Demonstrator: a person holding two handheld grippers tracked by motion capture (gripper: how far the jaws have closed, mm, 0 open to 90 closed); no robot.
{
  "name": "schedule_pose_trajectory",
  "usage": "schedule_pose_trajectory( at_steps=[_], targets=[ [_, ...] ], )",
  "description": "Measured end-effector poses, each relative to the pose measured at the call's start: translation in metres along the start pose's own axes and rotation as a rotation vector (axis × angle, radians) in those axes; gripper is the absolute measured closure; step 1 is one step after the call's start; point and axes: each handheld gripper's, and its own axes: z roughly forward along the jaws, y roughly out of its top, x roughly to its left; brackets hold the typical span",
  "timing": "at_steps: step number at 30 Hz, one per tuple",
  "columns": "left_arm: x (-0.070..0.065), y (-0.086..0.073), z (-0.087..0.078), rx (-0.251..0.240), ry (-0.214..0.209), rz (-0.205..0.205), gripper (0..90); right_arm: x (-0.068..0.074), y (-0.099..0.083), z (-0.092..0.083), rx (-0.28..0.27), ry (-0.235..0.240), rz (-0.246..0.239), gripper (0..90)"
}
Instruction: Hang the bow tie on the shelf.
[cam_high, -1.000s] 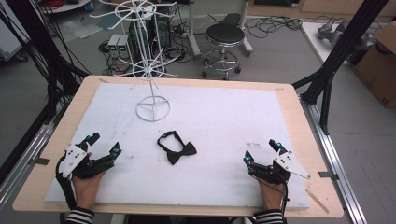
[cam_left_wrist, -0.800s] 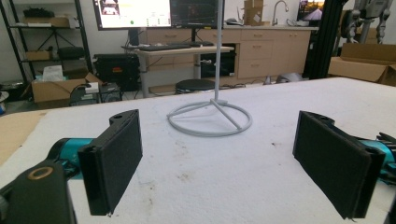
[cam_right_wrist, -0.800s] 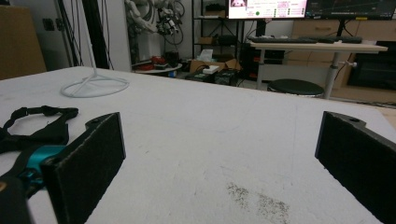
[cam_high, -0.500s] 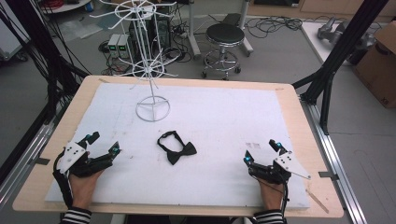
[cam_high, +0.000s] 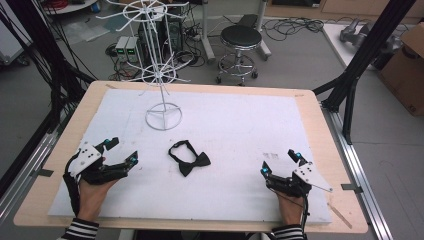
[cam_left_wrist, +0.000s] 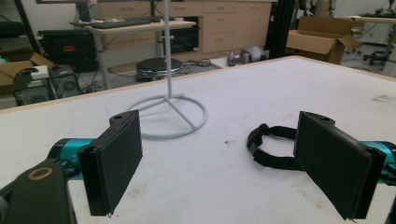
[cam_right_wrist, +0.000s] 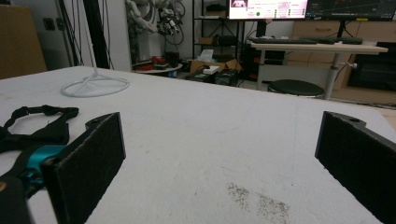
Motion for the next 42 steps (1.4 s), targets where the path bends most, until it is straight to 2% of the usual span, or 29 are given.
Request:
schedule_pose_trajectory(
  at_steps=[5,11,13,17,23,27,30,33,35,36,37,41,42],
  targets=[
    [-0.004,0.013,0.004,0.042,-0.038,0.017,16.0,0.0,0.0,0.0,-0.003,0.003,-0.006,0.5],
    [-0.016,0.03,0.018,0.115,-0.125,0.046,16.0,0.0,0.0,0.0,-0.002,0.003,-0.006,0.5],
    [-0.02,0.034,0.024,0.145,-0.152,0.053,16.0,0.0,0.0,0.0,-0.004,0.002,-0.007,0.5],
    [-0.029,0.036,0.037,0.194,-0.233,0.049,16.3,0.001,0.0,0.0,-0.001,0.0,-0.014,0.5],
    [-0.043,0.036,0.058,0.275,-0.275,0.085,16.3,0.001,0.0,0.0,-0.003,0.0,-0.007,0.5],
    [-0.051,0.039,0.07,0.317,-0.309,0.069,16.4,0.001,0.0,0.0,-0.006,0.0,-0.019,0.5],
    [-0.056,0.04,0.078,0.381,-0.332,0.098,16.7,0.001,0.0,0.0,-0.004,-0.001,-0.01,0.5],
    [-0.061,0.04,0.087,0.442,-0.354,0.108,17.7,0.001,0.0,0.0,-0.006,-0.001,-0.011,0.5],
    [-0.063,0.039,0.089,0.458,-0.356,0.107,17.9,0.001,0.0,0.0,-0.006,-0.001,-0.012,0.5],
    [-0.066,0.038,0.095,0.502,-0.361,0.112,17.9,0.001,0.0,0.0,-0.004,0.0,-0.008,0.5],
    [-0.067,0.039,0.097,0.522,-0.362,0.113,17.9,0.001,0.0,0.0,-0.004,0.001,-0.008,0.5],
    [-0.071,0.039,0.104,0.558,-0.378,0.107,18.1,0.001,0.0,0.0,-0.004,0.0,-0.007,0.5],
    [-0.074,0.039,0.109,0.594,-0.371,0.121,18.9,0.001,0.0,0.0,-0.006,-0.002,-0.012,0.5]
  ],
)
